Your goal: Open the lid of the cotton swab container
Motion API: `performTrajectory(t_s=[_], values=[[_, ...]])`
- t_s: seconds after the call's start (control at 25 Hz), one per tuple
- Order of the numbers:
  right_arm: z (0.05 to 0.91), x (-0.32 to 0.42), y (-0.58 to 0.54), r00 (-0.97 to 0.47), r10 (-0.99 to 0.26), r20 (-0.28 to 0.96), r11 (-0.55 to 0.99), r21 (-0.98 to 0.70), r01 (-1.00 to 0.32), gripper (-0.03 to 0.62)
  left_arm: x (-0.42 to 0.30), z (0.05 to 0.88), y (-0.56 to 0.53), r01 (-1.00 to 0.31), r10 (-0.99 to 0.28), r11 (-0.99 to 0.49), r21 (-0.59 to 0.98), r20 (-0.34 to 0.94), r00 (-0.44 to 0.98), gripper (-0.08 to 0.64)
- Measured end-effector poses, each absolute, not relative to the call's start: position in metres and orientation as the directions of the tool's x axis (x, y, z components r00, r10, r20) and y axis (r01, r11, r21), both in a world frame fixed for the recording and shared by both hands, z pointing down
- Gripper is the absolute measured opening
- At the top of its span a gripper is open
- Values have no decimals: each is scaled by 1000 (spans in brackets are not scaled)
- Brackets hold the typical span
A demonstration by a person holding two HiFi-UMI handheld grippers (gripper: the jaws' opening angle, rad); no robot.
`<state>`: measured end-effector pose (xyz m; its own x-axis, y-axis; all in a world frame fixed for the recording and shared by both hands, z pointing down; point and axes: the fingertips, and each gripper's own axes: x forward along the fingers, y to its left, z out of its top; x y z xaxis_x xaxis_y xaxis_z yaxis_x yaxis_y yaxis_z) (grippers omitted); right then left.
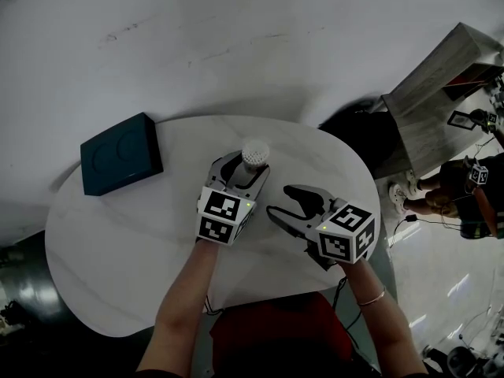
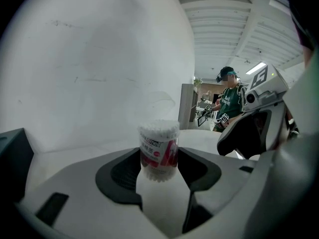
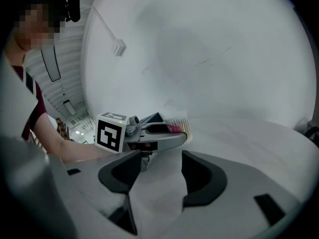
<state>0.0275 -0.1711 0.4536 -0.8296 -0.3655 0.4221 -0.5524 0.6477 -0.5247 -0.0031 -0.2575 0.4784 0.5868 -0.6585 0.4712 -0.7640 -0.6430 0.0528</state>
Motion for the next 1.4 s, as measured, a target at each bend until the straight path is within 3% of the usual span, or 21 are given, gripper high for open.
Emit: performTrajectory(t_s=[1.4], values=[[468, 38, -173, -804, -373, 464, 612, -529, -589, 268, 4, 504, -257, -733, -601, -680, -16, 586, 544, 249]])
